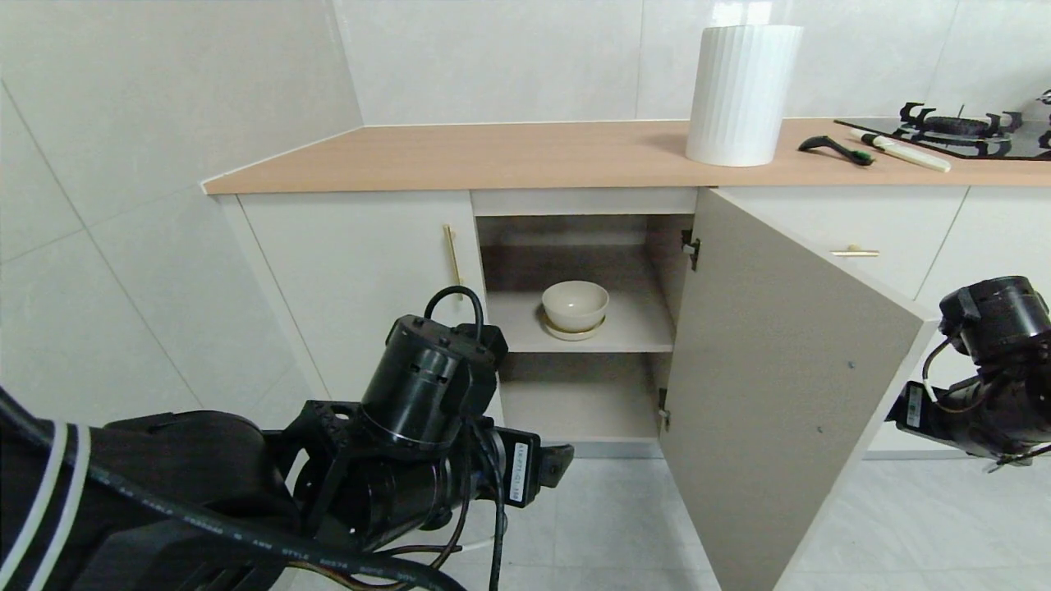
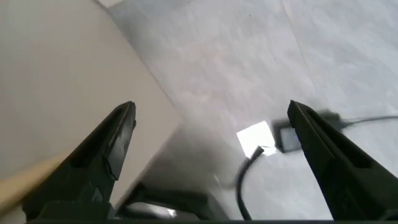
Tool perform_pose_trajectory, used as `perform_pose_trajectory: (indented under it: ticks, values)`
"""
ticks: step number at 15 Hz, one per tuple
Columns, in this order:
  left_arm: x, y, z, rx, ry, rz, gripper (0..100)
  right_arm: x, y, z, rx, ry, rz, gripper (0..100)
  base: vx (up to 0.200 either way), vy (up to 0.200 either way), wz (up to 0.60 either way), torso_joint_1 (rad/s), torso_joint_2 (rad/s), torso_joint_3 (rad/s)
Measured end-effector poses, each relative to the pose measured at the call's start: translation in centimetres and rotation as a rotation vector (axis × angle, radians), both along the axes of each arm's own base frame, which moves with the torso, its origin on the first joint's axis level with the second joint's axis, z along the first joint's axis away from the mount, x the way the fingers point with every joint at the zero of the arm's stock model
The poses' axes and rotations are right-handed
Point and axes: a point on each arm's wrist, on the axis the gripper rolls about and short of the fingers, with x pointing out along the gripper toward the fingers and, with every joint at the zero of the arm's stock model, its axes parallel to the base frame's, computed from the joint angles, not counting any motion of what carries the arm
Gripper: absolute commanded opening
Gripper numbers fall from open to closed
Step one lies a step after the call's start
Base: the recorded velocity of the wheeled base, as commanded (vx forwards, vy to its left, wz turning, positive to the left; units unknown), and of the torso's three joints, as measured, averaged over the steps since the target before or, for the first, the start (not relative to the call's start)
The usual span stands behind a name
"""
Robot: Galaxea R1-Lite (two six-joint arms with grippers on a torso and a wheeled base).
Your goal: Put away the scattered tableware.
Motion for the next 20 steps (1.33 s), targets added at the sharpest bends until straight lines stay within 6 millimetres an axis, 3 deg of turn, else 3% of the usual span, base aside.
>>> perform_pose_trajectory:
  ticks: [6,8,12,20]
  values:
    - [0.2,0.3,0.3,-0.009,-0.009,0.011,100,2.2,1.3,0.5,0.122,-0.087,0.133,100,0.000,0.000,0.00,0.000,0.00,0.000]
    - [0.2,0.6,0.8,-0.021,-0.021,0.019,100,3.3,4.2,0.9,0.144,-0.110,0.231,100,0.000,0.000,0.00,0.000,0.00,0.000]
    - [0.2,1.1,1.6,-0.028,-0.044,0.022,100,4.8,9.4,-0.4,0.224,-0.073,0.359,100,0.000,0.000,0.00,0.000,0.00,0.000]
    - [-0.2,2.1,2.7,0.007,-0.101,-0.001,100,10.3,14.5,-1.7,0.327,-0.110,0.464,100,0.000,0.000,0.00,0.000,0.00,0.000]
